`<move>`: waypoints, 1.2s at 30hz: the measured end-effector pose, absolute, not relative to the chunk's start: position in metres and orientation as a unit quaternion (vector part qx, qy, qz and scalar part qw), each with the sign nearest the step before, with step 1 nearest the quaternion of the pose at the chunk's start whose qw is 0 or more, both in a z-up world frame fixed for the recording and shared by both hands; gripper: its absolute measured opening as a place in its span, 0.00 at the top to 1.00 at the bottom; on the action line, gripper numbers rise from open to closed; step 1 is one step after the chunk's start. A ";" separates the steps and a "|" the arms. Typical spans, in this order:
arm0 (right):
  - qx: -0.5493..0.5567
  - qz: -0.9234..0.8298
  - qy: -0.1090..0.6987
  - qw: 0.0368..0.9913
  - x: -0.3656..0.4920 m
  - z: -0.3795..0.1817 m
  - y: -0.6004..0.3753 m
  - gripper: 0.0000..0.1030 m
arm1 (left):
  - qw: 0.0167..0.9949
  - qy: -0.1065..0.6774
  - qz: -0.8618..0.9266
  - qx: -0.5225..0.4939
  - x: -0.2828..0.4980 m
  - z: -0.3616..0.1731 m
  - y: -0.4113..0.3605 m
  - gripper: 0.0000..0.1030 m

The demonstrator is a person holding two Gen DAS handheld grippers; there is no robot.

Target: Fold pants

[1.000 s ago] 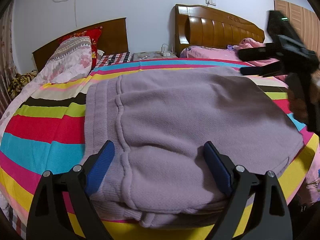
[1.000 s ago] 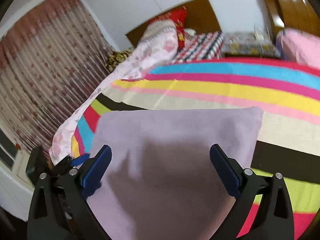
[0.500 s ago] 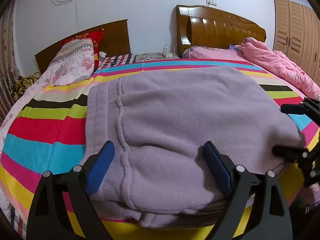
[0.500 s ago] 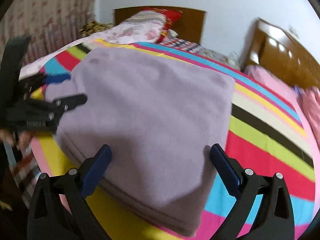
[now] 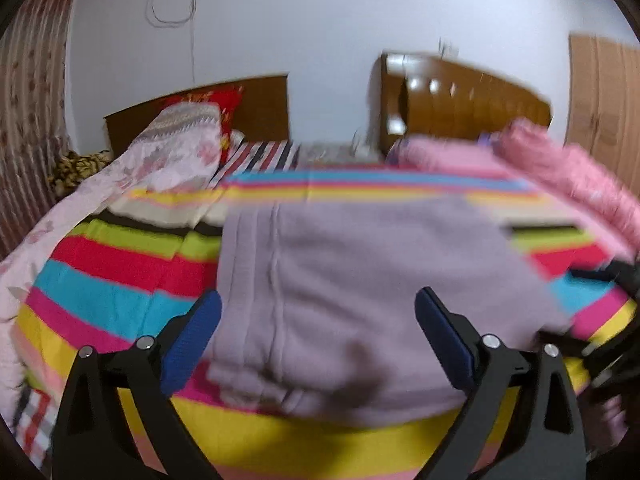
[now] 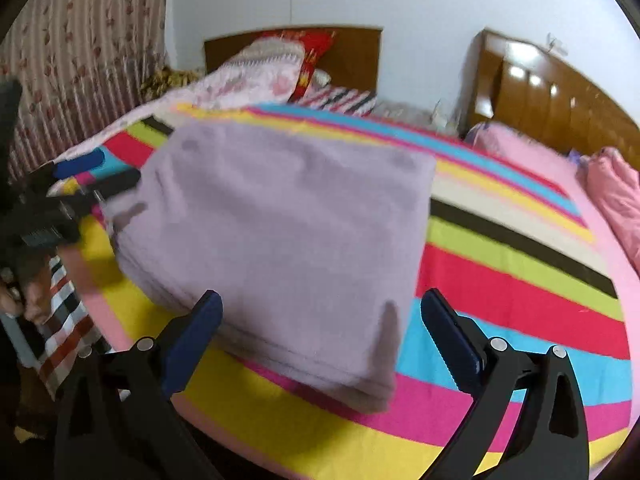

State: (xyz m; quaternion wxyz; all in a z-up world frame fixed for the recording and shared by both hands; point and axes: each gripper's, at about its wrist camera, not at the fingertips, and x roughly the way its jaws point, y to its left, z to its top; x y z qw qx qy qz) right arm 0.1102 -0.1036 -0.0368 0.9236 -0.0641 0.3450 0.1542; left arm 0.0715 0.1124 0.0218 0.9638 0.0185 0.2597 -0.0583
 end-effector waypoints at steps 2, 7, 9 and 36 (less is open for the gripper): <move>-0.043 0.160 0.348 0.923 0.113 -0.039 -0.104 0.06 | 0.962 0.262 -0.070 0.031 0.086 0.038 0.102 0.02; -0.045 0.178 0.355 0.917 0.115 -0.053 -0.093 0.05 | 0.930 0.344 -0.122 0.045 0.148 0.033 0.072 0.02; -0.063 0.178 0.344 0.920 0.110 -0.059 -0.092 0.04 | 0.918 0.383 -0.096 0.047 0.160 0.015 0.069 0.02; -0.087 0.163 0.394 0.900 0.257 -0.030 -0.077 0.04 | 0.934 0.335 -0.106 0.060 0.113 -0.035 0.095 0.04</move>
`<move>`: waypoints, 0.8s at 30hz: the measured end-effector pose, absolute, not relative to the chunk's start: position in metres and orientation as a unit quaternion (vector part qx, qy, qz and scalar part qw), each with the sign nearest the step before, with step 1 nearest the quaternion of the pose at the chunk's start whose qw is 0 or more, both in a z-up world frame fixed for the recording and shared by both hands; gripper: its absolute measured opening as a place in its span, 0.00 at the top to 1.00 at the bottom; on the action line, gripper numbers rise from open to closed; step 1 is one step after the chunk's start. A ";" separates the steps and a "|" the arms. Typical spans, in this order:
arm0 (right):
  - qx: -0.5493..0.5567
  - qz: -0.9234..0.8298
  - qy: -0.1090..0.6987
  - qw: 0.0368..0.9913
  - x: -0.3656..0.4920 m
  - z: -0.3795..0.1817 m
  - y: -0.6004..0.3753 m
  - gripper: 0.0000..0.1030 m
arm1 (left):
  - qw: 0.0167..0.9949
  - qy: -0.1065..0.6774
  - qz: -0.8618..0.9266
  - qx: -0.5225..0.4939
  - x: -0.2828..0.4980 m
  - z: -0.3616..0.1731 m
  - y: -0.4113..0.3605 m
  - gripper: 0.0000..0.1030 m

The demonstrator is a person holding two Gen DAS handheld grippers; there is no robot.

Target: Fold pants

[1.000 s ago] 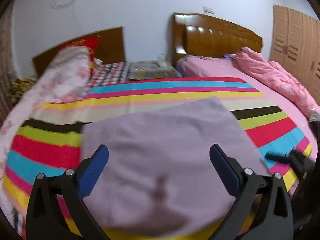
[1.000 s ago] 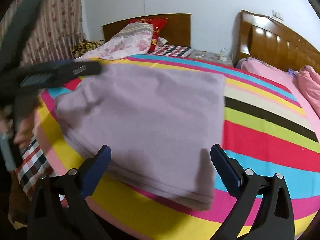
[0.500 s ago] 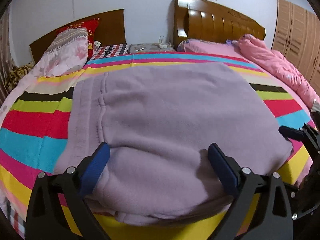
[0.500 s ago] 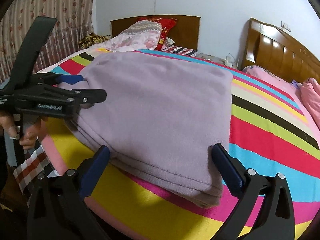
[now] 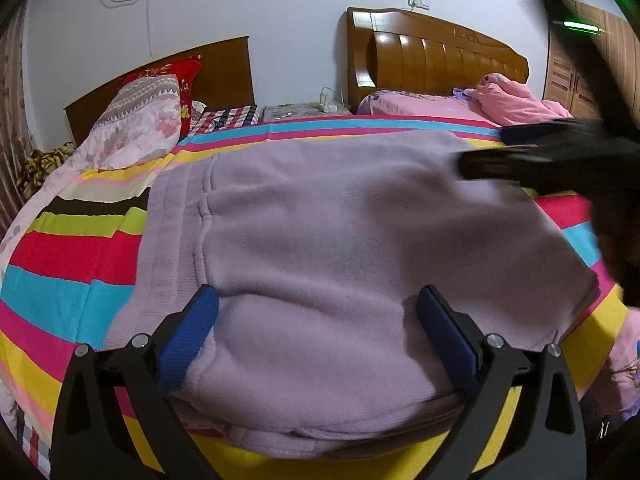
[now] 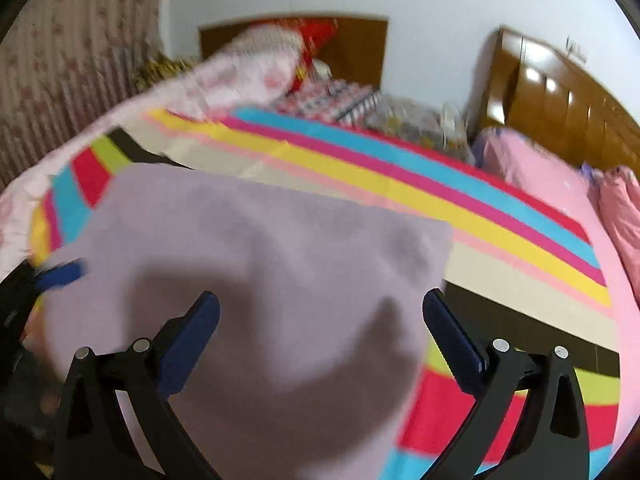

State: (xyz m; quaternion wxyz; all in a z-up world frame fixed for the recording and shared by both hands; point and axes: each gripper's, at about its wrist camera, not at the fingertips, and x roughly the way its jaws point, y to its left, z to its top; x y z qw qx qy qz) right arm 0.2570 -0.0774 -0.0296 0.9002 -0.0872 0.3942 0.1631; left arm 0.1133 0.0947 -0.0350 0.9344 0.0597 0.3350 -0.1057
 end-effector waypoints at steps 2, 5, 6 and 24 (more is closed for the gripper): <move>-0.091 0.158 0.421 0.888 0.288 -0.041 -0.068 0.04 | 0.934 0.335 -0.106 0.061 0.114 -0.035 0.095 0.04; -0.077 0.143 0.450 0.878 0.316 -0.043 -0.073 0.05 | 0.934 0.334 -0.106 0.062 0.114 -0.036 0.095 0.04; -0.067 0.136 0.450 0.880 0.318 -0.039 -0.077 0.05 | 0.935 0.334 -0.106 0.062 0.114 -0.036 0.094 0.04; -0.007 0.152 0.397 0.905 0.231 -0.013 -0.118 0.04 | 0.936 0.331 -0.106 0.063 0.113 -0.036 0.093 0.04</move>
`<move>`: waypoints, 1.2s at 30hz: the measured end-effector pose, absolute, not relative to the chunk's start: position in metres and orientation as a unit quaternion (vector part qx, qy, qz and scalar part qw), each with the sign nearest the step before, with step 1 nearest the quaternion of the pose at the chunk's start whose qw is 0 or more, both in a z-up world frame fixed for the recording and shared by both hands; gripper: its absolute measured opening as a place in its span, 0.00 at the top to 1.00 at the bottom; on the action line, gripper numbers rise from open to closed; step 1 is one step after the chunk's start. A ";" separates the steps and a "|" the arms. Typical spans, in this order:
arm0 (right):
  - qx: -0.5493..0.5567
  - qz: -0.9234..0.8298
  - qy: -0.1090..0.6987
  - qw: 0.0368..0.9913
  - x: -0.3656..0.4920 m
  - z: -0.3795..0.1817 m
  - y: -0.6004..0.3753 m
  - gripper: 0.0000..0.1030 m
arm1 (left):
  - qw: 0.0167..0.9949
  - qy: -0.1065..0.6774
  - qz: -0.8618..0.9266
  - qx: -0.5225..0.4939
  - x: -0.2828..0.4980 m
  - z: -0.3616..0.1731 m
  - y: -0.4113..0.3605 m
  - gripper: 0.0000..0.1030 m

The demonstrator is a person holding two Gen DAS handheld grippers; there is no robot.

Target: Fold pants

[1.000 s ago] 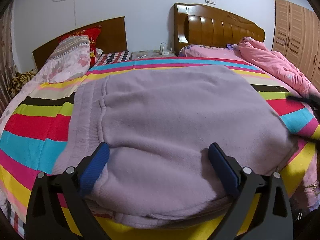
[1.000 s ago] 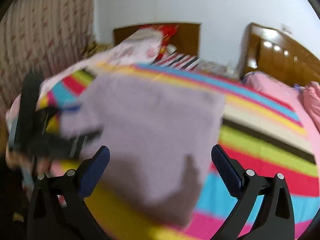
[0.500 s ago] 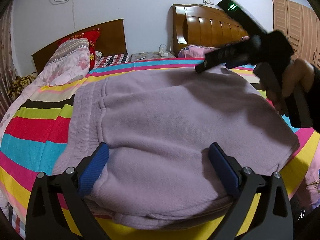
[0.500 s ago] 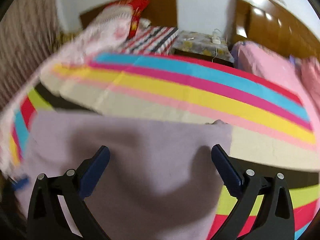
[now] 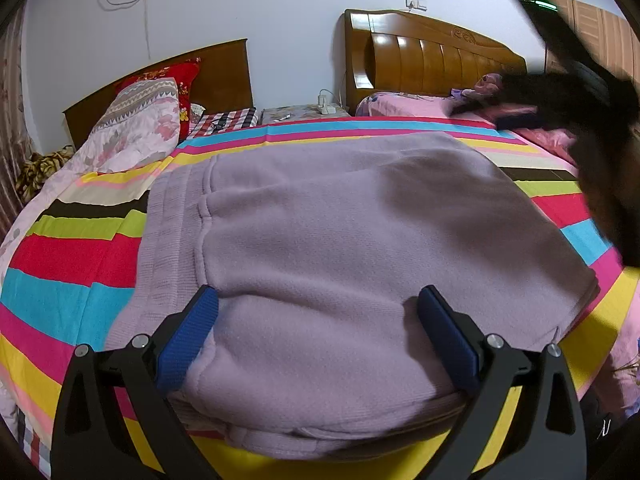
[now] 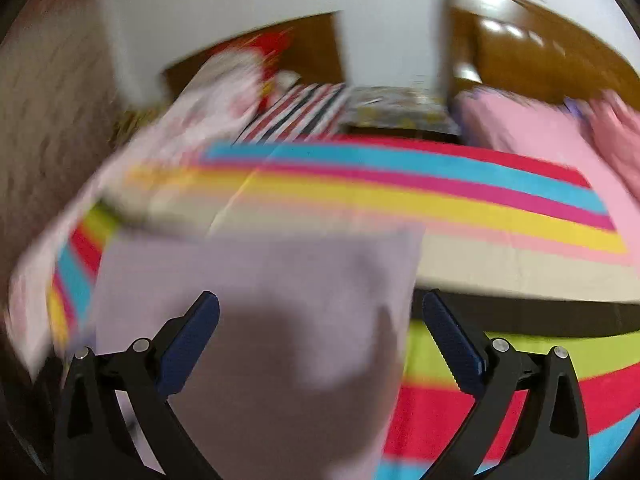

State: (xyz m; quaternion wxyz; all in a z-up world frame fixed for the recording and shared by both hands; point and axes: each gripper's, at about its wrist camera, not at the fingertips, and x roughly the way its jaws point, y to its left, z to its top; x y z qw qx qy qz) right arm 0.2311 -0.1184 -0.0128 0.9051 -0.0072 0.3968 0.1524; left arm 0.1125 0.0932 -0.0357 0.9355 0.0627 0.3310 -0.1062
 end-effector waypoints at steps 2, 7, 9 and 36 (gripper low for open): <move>-0.059 0.169 0.400 0.899 0.194 -0.029 -0.106 0.04 | 0.935 0.331 -0.106 0.063 0.112 -0.036 0.093 0.03; -0.091 0.174 0.380 0.904 0.111 -0.054 -0.108 0.04 | 0.935 0.331 -0.105 0.065 0.114 -0.035 0.093 0.03; -0.072 0.172 0.378 0.907 0.092 -0.052 -0.121 0.04 | 0.936 0.328 -0.104 0.068 0.113 -0.034 0.092 0.03; -0.009 0.188 0.256 0.948 0.014 -0.009 -0.132 0.04 | 0.974 0.215 0.051 0.050 -0.009 0.041 0.068 0.02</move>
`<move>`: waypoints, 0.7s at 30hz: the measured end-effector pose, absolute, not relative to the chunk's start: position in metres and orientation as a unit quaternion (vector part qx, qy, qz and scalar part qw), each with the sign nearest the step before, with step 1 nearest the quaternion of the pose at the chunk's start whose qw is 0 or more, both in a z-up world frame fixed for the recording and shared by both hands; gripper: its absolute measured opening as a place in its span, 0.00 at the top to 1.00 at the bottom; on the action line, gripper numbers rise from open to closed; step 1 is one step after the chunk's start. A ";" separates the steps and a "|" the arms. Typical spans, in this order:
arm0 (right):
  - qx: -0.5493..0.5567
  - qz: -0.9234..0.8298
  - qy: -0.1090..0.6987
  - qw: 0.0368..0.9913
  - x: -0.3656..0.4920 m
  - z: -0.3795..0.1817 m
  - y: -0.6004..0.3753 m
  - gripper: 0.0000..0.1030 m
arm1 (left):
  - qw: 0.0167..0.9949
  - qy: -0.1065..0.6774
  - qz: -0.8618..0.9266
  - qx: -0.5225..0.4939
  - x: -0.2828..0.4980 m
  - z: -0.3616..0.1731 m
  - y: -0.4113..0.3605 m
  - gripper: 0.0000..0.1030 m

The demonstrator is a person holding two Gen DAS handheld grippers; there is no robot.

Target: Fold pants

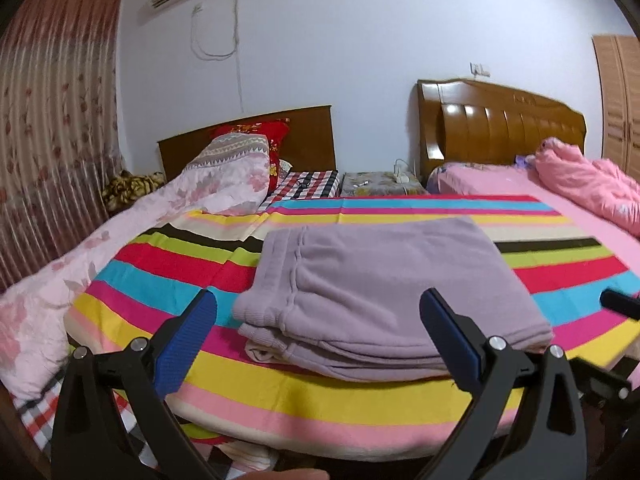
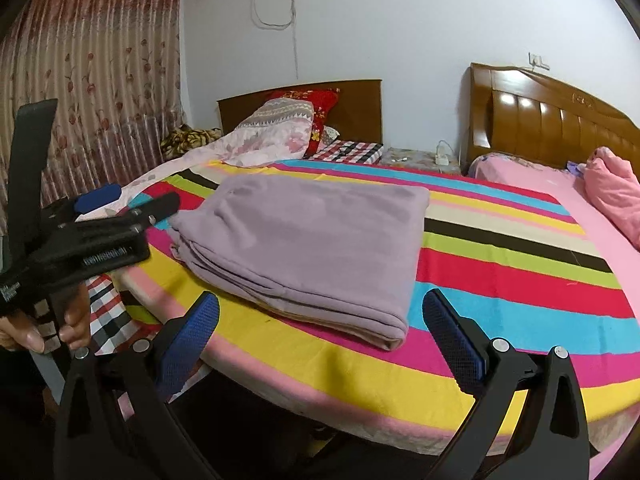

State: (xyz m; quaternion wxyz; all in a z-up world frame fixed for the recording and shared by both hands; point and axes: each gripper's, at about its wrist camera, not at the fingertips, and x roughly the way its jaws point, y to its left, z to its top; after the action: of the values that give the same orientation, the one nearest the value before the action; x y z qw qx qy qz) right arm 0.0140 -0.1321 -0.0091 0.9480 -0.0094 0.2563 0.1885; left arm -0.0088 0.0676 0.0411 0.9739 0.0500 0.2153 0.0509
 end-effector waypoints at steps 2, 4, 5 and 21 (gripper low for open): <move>-0.010 0.188 0.254 0.948 0.013 -0.009 -0.131 0.04 | 0.973 0.220 0.045 0.053 -0.008 0.038 0.066 0.02; -0.011 0.183 0.254 0.950 0.012 -0.011 -0.131 0.04 | 0.972 0.227 0.042 0.051 -0.008 0.036 0.065 0.02; -0.010 0.181 0.256 0.950 0.012 -0.011 -0.131 0.04 | 0.971 0.230 0.040 0.050 -0.008 0.034 0.065 0.02; 0.002 0.167 0.258 0.952 0.011 -0.014 -0.137 0.04 | 0.962 0.268 0.017 0.040 -0.002 0.018 0.064 0.02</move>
State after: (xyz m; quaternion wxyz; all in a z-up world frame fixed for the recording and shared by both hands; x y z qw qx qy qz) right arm 0.0108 -0.1365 -0.0139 0.9516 0.0022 0.2579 0.1670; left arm -0.0020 0.0644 0.0176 0.9625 0.0398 0.2679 0.0167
